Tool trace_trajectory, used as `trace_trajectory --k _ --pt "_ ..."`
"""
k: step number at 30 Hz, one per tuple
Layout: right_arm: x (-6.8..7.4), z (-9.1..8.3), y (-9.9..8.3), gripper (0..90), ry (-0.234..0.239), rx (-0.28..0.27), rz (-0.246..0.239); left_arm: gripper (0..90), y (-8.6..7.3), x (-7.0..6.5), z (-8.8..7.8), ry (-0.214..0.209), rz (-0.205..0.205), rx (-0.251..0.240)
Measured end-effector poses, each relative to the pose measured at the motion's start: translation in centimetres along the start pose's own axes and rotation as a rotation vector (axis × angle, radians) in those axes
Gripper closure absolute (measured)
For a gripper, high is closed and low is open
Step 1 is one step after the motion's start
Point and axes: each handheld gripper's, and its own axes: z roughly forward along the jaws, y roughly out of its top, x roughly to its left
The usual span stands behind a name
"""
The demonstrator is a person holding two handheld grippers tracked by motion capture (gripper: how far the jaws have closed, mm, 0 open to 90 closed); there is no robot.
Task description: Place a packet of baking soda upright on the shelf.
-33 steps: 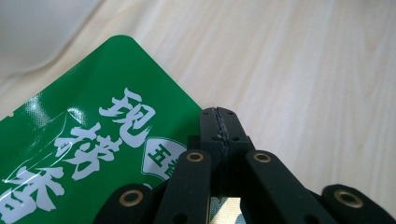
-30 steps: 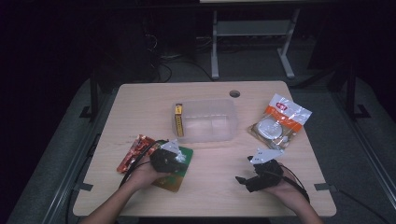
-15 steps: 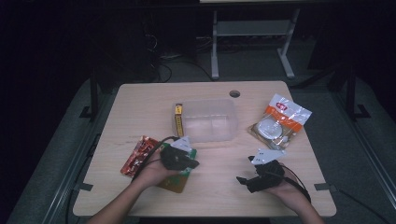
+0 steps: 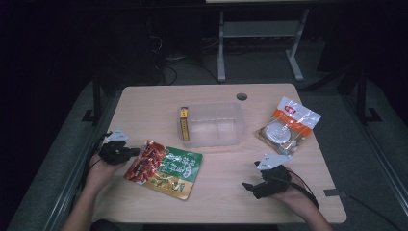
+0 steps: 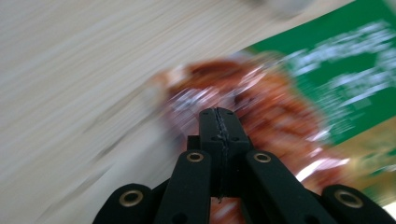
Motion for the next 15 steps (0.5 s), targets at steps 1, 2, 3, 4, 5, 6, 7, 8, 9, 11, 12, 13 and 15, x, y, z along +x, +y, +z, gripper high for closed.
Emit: trace_trajectory --k 1,2,3,4,5,6,7,8,9,11,12,13,15 --pt "0.0 0.0 0.0 13.7 0.0 0.001 -0.001 90.0 -0.4 0.5 0.1 0.01 -0.015 0.008" --pt "-0.1 0.0 0.0 13.7 -0.001 -0.001 0.0 90.0 -0.7 0.9 0.2 0.007 -0.028 0.019" --pt "-0.1 0.0 -0.1 13.7 -0.002 -0.002 0.001 90.0 -0.9 1.2 0.4 0.003 -0.033 0.024" --pt "-0.2 -0.1 -0.1 13.7 -0.002 -0.004 0.002 90.0 -1.0 1.2 0.6 -0.004 -0.045 0.033" --pt "-0.2 -0.1 -0.1 13.7 -0.002 -0.004 0.004 90.0 -1.1 1.3 0.9 -0.008 -0.041 0.041" --pt "-0.2 -0.1 -0.1 13.7 -0.003 -0.003 0.002 90.0 -1.1 1.2 1.1 -0.007 -0.037 0.049" --pt "-0.2 -0.1 -0.1 13.7 -0.003 -0.003 0.001 90.0 -1.1 1.2 1.2 -0.004 -0.037 0.049" --pt "-0.3 -0.1 -0.1 13.7 -0.003 -0.002 0.001 90.0 -1.1 1.3 1.4 -0.004 -0.034 0.052" --pt "-0.3 -0.1 -0.1 13.7 -0.004 -0.002 0.001 89.9 -1.1 1.3 1.6 -0.005 -0.037 0.055" --pt "-0.3 -0.1 -0.1 13.7 -0.005 -0.002 0.002 89.9 -1.1 1.3 1.9 -0.022 -0.043 0.05" --pt "-0.3 -0.1 -0.1 13.7 -0.005 -0.001 0.003 89.9 -1.1 1.4 1.9 -0.027 -0.041 0.052" --pt "-0.3 -0.1 -0.1 13.7 -0.005 0.0 0.002 90.0 -1.0 1.4 1.9 -0.03 -0.032 0.057" --pt "-0.2 -0.1 -0.1 13.7 -0.006 0.0 0.001 90.0 -1.0 1.3 2.0 -0.053 -0.038 0.054"
